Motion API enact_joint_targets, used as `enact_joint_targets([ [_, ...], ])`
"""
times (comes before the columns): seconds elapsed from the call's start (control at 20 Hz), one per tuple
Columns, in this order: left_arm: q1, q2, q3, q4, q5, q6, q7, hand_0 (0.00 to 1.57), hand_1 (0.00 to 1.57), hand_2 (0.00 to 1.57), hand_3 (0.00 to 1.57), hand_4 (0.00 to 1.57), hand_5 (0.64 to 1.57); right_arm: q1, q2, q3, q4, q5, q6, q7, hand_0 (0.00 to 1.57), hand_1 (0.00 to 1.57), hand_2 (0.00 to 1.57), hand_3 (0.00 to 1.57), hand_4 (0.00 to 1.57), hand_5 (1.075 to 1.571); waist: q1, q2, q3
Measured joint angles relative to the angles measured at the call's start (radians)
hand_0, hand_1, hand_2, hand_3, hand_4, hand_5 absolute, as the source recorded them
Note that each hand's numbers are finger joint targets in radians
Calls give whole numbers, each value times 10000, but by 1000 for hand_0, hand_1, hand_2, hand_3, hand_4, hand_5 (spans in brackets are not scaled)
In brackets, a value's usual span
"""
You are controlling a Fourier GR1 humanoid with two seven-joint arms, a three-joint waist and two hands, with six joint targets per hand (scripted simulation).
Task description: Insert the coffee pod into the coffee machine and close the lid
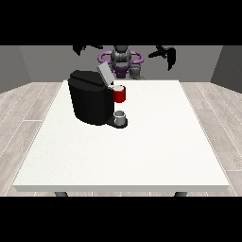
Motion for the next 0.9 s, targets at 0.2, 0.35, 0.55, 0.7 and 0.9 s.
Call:
enact_joint_targets([
  [0.2, 354, -126, -518, -945, 511, 18, 273, 0, 0, 0, 0, 366, 1571, -643, -217, -385, 157, -198, -5, 295, 0, 0, 0, 0, 0, 1571, 268, 448, -1],
  [0.35, 378, -156, -772, -1617, 764, 113, 497, 0, 0, 0, 0, 356, 1571, -1226, -338, -720, 435, -455, -6, 474, 0, 0, 0, 0, 0, 1571, 450, 937, 1],
  [0.55, 775, -167, -1330, -2420, 1132, 252, 681, 0, 0, 0, 0, 342, 1571, -1731, -470, -1166, 943, -1011, 243, 649, 0, 0, 0, 0, 92, 1571, 668, 1317, 5],
  [0.7, 954, -155, -1544, -3063, 1290, 269, 867, 0, 0, 0, 0, 265, 1571, -2108, -438, -1400, 1304, -1312, 231, 636, 0, 0, 0, 0, 176, 1571, 765, 1713, 3],
  [0.9, 1278, -121, -1712, -3834, 1498, 410, 953, 0, 0, 0, 0, 349, 1571, -2575, -271, -1348, 1622, -1480, 154, 819, 0, 0, 0, 0, 56, 1571, 626, 2144, 2],
])
